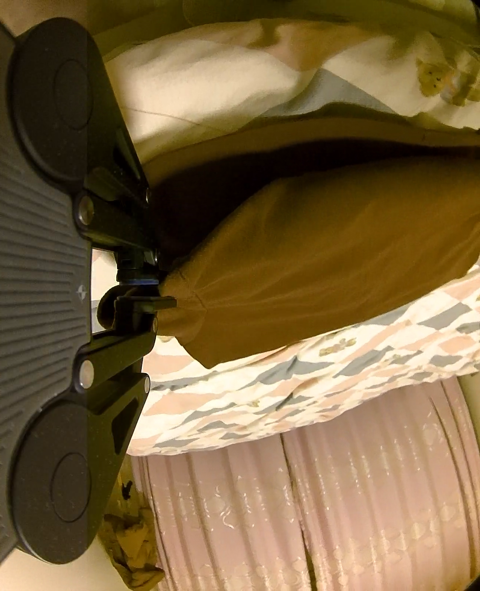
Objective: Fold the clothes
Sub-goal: 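Grasp the shirt hem with both grippers and lift it toward the collar, then lay the hem over the collar and open both grippers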
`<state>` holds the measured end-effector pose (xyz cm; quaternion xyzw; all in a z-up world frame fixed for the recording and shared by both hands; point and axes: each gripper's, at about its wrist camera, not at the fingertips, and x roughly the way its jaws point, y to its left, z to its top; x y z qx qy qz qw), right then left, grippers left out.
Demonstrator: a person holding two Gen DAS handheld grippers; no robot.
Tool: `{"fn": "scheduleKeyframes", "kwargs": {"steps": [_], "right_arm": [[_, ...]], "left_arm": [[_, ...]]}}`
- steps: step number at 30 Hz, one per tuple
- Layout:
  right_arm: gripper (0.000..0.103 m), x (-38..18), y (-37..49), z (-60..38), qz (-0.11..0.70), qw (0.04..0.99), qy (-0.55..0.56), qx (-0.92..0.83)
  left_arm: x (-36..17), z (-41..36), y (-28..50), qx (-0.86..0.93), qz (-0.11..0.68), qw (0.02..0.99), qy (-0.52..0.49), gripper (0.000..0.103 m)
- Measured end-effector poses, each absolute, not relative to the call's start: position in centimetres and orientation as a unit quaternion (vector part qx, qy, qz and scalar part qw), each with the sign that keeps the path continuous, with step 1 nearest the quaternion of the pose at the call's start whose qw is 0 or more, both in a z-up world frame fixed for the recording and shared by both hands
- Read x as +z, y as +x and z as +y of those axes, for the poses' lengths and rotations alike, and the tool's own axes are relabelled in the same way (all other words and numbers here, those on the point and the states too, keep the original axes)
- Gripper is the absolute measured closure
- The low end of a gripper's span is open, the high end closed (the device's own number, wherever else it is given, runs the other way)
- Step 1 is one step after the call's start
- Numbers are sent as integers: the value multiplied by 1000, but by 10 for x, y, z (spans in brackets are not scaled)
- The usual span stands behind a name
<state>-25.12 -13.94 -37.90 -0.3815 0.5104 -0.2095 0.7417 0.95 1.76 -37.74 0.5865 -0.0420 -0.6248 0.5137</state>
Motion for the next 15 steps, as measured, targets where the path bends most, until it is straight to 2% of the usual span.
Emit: {"fn": "scheduleKeyframes", "kwargs": {"steps": [4,10,12,15], "right_arm": [[101,-376,-257,-133,501,749,-368,-230],[100,-407,-259,-128,550,731,-350,-202],[86,-413,-257,-128,571,717,-346,-202],[74,-401,-262,-133,585,714,-323,-210]], "left_arm": [[-379,19,7,-627,-21,523,578,99],[-407,25,-4,-627,5,491,605,97],[-399,26,-1,-627,21,495,601,95],[-378,30,12,-621,70,503,596,90]]}}
